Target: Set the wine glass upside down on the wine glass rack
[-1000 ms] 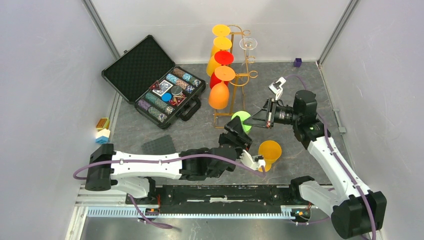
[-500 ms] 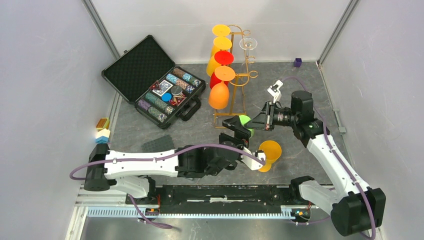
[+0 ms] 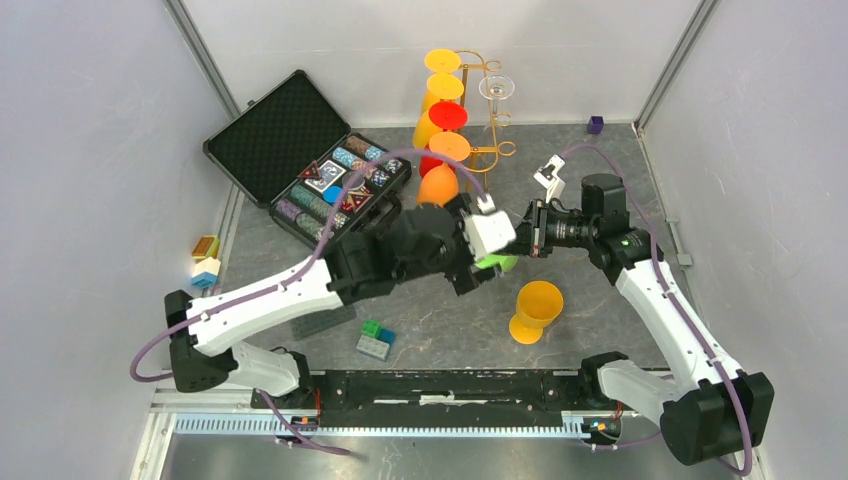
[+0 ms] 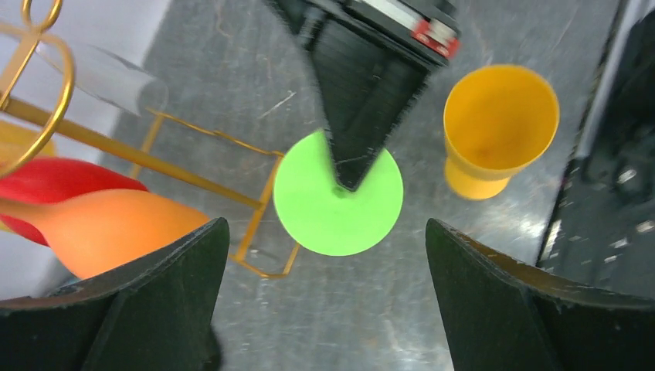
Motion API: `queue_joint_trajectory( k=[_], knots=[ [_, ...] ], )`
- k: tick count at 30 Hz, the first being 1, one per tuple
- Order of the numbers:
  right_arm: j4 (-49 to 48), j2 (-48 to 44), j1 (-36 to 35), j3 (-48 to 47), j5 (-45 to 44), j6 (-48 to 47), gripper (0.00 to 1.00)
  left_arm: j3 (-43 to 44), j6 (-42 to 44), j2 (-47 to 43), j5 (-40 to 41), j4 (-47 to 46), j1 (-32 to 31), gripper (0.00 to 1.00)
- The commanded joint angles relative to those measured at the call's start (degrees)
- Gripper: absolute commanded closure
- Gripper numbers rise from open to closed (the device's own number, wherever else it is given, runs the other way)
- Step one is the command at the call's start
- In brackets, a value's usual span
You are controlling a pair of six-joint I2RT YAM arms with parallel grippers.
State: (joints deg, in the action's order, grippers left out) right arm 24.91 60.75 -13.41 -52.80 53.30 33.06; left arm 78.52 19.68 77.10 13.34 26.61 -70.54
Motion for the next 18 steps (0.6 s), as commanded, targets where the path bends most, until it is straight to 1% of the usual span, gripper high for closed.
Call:
queue_joint_trajectory(
  k=[1, 2, 6, 8, 11, 14, 18],
  knots=[
    [0.50, -0.07, -0.22, -2.67, -0.91, -2.34, 1.00, 6.20, -20.13, 0.20, -18.52, 2.92, 8.53, 0.00],
    [0.63, -0.04, -0.13, -2.75, -1.00, -2.47, 1.00, 6.69, -24.13, 0.47, -21.83, 3.09, 11.07, 0.00],
    [0.78, 0.05, -0.08, -3.23, -1.30, -2.73, 1.00, 5.56, -35.55, 0.86, -33.69, 1.54, 20.71, 0.00],
    [1.33, 0.21, 0.01, -3.75, -1.68, -3.21, 1.00, 3.81, -40.73, 0.41, -37.57, 0.23, 25.10, 0.00],
    [2.93, 0.80, 0.27, -4.64, -2.14, -4.80, 1.00, -0.27, -47.03, -1.72, -43.01, -4.50, 30.54, 0.00],
    [4.45, 1.28, 0.70, -5.60, -2.64, -6.25, 1.00, -5.60, -52.55, -5.10, -45.12, -9.73, 35.69, 0.00],
    [6.14, 1.74, 1.66, -7.05, -3.61, -7.98, 1.00, -10.61, -55.48, -8.98, -45.21, -11.23, 41.44, 0.00]
  ],
)
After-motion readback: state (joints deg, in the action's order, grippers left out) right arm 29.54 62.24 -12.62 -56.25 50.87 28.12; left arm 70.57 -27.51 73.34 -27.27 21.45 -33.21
